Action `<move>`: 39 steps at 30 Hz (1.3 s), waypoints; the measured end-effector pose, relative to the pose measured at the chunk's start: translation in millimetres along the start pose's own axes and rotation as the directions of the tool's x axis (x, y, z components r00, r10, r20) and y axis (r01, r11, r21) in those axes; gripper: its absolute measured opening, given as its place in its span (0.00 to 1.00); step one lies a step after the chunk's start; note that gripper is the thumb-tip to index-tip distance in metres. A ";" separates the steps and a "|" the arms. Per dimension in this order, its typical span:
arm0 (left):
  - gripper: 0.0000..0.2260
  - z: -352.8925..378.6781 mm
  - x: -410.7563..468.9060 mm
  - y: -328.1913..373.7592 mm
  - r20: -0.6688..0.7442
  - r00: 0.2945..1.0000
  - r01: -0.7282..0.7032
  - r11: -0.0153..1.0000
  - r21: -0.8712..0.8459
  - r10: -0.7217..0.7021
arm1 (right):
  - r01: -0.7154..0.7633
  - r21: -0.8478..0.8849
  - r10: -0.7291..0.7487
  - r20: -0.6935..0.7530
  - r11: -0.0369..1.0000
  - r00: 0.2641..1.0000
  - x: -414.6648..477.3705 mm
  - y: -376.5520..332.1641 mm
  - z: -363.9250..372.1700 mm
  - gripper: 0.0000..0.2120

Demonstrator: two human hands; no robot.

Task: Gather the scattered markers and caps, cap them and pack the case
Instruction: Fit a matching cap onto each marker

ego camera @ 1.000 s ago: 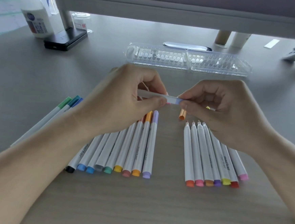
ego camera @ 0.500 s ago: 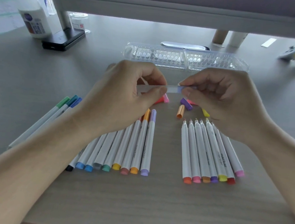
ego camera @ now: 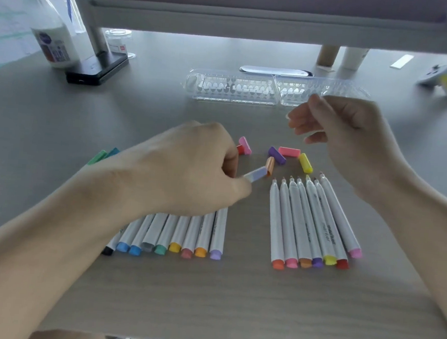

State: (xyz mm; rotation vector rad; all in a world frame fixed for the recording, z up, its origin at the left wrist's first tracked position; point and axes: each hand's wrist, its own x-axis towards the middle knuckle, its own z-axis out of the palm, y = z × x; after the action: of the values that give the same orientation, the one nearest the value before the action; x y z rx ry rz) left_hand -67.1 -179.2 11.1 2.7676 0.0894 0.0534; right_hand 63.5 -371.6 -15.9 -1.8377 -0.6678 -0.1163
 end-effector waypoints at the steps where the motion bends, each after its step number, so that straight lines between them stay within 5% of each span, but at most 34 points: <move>1: 0.15 1.7 -1.0 2.1 0.010 1.000 0.010 0.999 0.031 -0.010 | -0.011 0.006 0.011 -0.005 1.000 1.000 0.3 -0.6 -0.5 0.18; 9: 0.18 14.6 1.5 15.7 0.024 1.000 -0.015 0.987 0.161 0.011 | -0.001 -0.051 0.002 0.014 0.999 1.000 -1.9 -1.7 1.4 0.18; 22: 0.10 17.1 1.8 5.2 0.017 0.997 -0.073 0.994 0.077 0.072 | 0.028 -0.085 -0.026 0.029 0.996 0.999 -2.7 -1.0 3.3 0.17; 29: 0.15 20.2 0.3 21.2 -0.029 0.993 -0.113 0.992 -0.054 0.111 | 0.025 -0.078 -0.022 0.035 0.997 0.999 -2.5 -0.5 4.4 0.17; 39: 0.16 20.9 3.4 22.2 0.010 0.999 -0.049 0.998 0.037 0.049 | 0.017 -0.113 -0.013 0.031 0.993 0.999 -1.9 2.0 3.3 0.17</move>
State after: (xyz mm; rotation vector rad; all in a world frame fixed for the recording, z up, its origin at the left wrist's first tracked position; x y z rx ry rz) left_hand -61.5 -207.2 -0.2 2.8066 0.0202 0.0518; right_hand 62.1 -369.8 -19.5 -1.9473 -0.7084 -0.1391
